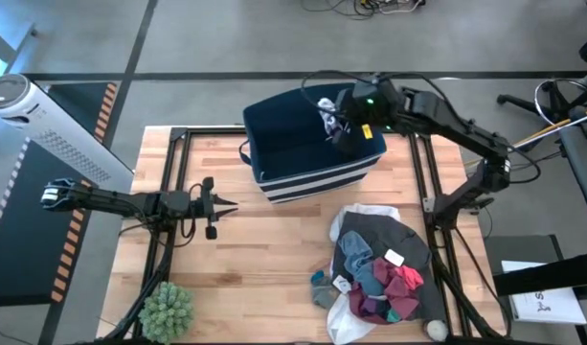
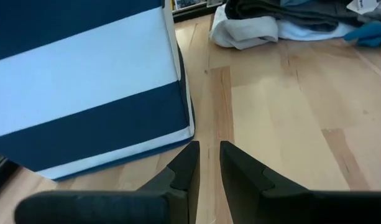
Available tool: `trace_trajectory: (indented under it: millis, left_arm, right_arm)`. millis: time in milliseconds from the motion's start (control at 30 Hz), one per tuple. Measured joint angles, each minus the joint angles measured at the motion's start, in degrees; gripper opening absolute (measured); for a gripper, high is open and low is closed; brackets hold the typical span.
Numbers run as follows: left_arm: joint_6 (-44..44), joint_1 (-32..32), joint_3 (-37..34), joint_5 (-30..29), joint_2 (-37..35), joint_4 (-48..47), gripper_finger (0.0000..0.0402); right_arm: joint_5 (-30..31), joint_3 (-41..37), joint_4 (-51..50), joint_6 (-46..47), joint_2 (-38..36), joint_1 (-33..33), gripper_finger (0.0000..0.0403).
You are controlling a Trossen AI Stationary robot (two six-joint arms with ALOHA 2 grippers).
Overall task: Sort clothes
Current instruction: Put the gray socks with multi-colored stripes into the laundry bin, then put the dark red underwear into the laundry bin
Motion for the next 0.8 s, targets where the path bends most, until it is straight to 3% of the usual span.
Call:
trace_trajectory:
  millis: [300,433,533,700,800]
  left_arm:
    - [-2.78,0.00,0.02,0.07,0.00,0.31,0.0050]
    - [-6.58,0.00,0.00,0.09,0.00,2.57,0.0050]
    - [-10.73,-0.01,0.01,0.11,-0.01,5.64,0.0050]
    - [-9.61,-0.02,0.00,1.12,-0.15,8.81,0.0043]
    - [-8.12,-0.01,0.00,4.02,-0.41,10.00,0.0025]
  right_arm:
    - [-0.64,1.47,-0.29,-0.57,4.88,-0.73,0.0143]
    - [-0.74,4.84,-3.74,-3.00,5.52,-0.73,0.0165]
    - [-0.75,6.29,-5.66,-3.27,4.89,-0.28,0.0135]
    - [-3.20,4.93,-8.40,-2.41,1.11,1.20,0.0023]
    - [-5.41,1.76,-8.92,-0.37,-1.88,2.55,0.0013]
